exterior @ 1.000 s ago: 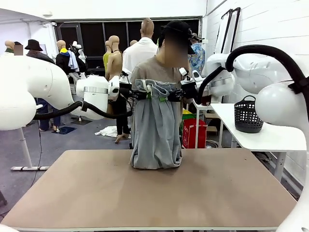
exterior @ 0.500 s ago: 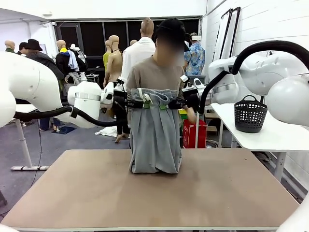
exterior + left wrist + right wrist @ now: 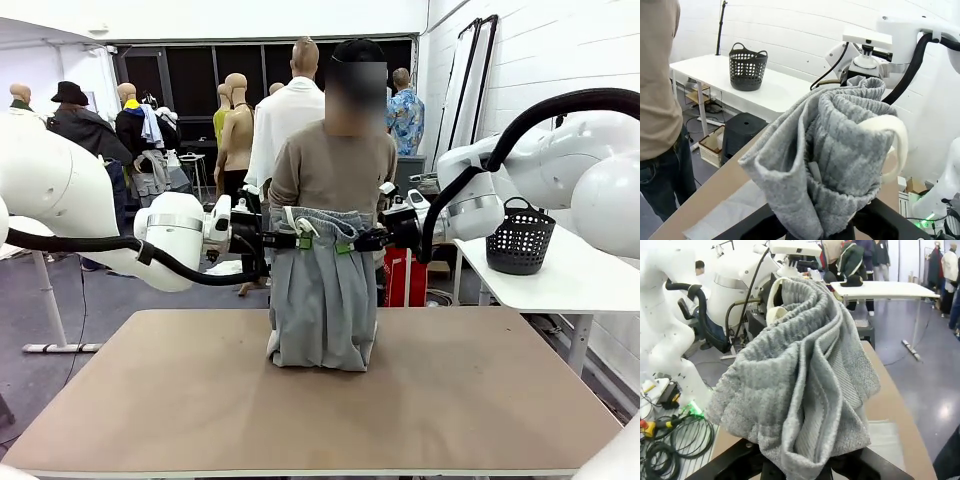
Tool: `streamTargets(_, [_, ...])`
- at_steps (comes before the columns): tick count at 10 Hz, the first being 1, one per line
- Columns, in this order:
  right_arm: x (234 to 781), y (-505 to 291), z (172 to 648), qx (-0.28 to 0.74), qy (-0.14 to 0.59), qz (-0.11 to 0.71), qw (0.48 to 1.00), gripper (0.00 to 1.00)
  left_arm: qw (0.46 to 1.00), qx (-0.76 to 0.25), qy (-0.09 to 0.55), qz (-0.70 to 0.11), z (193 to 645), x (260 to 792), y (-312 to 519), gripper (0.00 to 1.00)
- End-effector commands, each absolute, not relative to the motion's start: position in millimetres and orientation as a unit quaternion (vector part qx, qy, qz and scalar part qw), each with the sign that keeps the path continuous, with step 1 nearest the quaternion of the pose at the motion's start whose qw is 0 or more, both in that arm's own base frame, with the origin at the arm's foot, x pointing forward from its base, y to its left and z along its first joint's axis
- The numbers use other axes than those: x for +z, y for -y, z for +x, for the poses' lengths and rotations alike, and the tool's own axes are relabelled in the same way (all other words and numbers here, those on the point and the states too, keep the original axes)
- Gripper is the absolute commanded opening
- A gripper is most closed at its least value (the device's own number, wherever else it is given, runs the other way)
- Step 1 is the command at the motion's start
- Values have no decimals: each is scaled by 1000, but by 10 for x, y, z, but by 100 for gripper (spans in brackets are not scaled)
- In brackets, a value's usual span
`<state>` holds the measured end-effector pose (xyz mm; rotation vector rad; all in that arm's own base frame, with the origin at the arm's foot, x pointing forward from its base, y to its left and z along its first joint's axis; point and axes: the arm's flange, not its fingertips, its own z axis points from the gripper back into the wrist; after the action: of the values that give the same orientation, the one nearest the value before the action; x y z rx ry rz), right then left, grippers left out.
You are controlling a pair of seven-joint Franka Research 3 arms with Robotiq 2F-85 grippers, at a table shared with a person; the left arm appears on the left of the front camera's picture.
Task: Fold the training pants.
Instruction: Fold the Training pants in half.
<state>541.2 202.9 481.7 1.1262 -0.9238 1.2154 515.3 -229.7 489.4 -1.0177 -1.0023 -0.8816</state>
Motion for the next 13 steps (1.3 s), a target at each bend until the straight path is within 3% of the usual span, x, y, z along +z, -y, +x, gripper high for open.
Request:
streamTargets(1, [4823, -2043, 5428, 522, 396, 483, 581, 0, 675, -385, 443, -447, 5177, 4893, 2291, 0])
streamTargets(6, [4816, -2034, 5413, 521, 395, 482, 582, 0, 671, -389, 442, -450, 5164, 4859, 2294, 0])
streamTargets(13, [4065, -1920, 4687, 444, 376, 532, 615, 0, 703, -318, 362, -524, 4200, 4152, 2197, 0])
